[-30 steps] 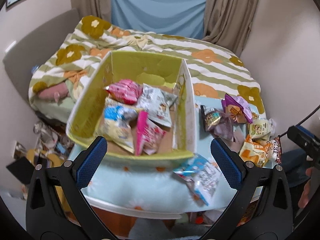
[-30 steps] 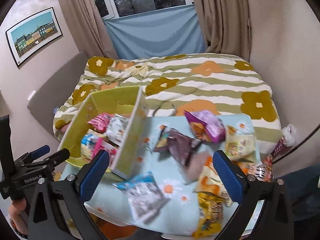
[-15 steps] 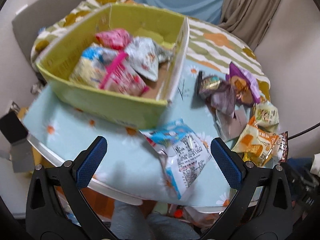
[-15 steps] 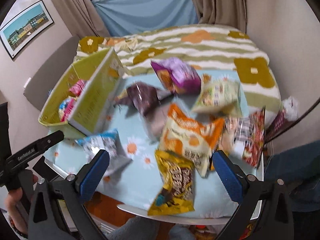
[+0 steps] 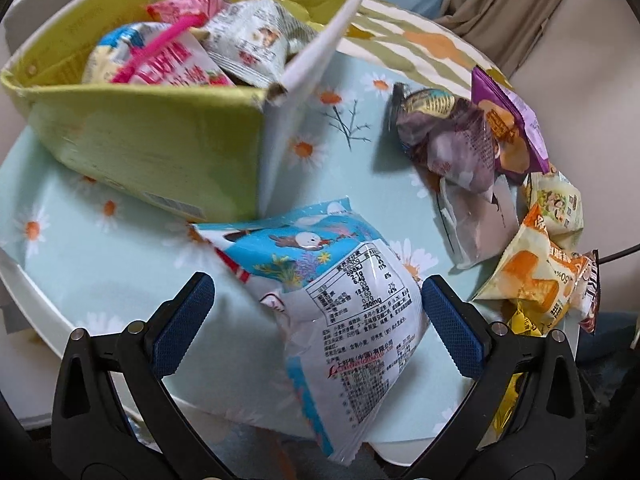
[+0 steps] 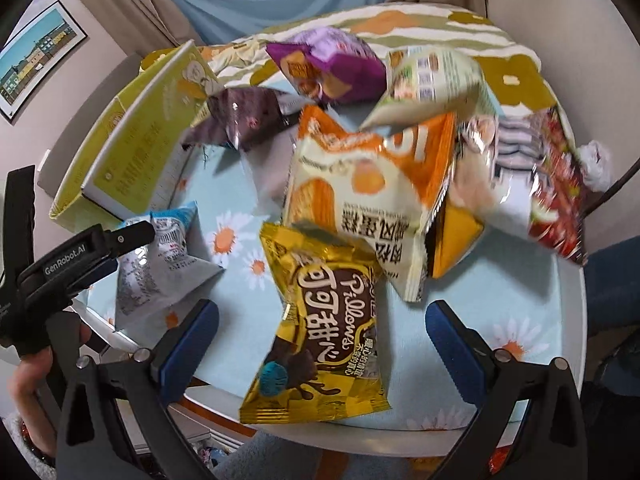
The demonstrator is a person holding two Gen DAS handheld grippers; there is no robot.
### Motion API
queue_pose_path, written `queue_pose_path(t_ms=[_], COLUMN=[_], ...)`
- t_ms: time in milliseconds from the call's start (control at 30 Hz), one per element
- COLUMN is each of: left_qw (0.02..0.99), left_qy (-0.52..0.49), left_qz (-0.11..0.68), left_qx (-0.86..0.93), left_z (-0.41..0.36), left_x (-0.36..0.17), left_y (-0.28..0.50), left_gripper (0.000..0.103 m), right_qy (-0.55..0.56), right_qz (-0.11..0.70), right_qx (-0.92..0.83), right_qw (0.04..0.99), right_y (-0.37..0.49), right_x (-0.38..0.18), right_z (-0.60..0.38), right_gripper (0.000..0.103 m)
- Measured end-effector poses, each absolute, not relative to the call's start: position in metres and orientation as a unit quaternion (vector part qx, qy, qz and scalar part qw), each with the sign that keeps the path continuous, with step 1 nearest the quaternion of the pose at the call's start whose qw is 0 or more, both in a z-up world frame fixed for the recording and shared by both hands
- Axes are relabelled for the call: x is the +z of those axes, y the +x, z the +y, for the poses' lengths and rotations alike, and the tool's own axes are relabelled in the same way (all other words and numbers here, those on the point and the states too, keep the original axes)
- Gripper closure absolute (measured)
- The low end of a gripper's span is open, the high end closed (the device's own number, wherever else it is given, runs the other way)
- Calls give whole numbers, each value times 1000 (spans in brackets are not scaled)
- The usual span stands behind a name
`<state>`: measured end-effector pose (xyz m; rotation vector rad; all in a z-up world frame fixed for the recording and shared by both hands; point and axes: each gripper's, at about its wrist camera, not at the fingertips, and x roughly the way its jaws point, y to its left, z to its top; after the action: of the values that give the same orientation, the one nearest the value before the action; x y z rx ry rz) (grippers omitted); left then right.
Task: Organize snacks
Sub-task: 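Grasp the blue bird-print packet with left gripper while right grasps the gold Pillows packet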
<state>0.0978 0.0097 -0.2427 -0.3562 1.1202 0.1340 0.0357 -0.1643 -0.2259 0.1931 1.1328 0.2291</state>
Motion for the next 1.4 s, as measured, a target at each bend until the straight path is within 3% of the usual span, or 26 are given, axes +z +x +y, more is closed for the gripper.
queue_pose_path(t_ms=[67, 200, 467, 567, 767, 933, 1133, 1200, 1400], left_qw=[830, 825, 830, 829, 831, 835, 837, 839, 844], left_qy=[-170, -179, -164, -154, -131, -117, -113, -111, -108], left_qz=[527, 535, 533, 537, 541, 537, 535, 532, 525], left_qx=[56, 34, 6, -2, -5, -3, -2, 0, 6], left_z=[9, 5, -1, -3, -3, 1, 4, 6, 8], left_x=[-246, -256, -260, -258, -250, -240, -236, -234, -227], left_y=[101, 103, 102, 99, 91, 79, 72, 68, 59], left_gripper=[1, 17, 39, 46, 49, 49, 49, 50, 50], right_qy=[94, 97, 100, 100, 99, 102, 108, 104, 88], right_qz=[538, 541, 543, 546, 551, 552, 556, 557, 557], right_qx=[107, 106, 103, 102, 101, 103, 112, 116, 139], right_qw=[831, 829, 827, 825, 822, 821, 817, 816, 814], right_y=[36, 36, 35, 37, 38, 42, 46, 47, 46], right_x=[-232, -238, -241, -244, -249, -252, -257, -259, -260], right_z=[-164, -161, -162, -160, -155, -150, -138, -132, -111], right_gripper=[0, 0, 0, 5, 16, 18, 31, 45, 51])
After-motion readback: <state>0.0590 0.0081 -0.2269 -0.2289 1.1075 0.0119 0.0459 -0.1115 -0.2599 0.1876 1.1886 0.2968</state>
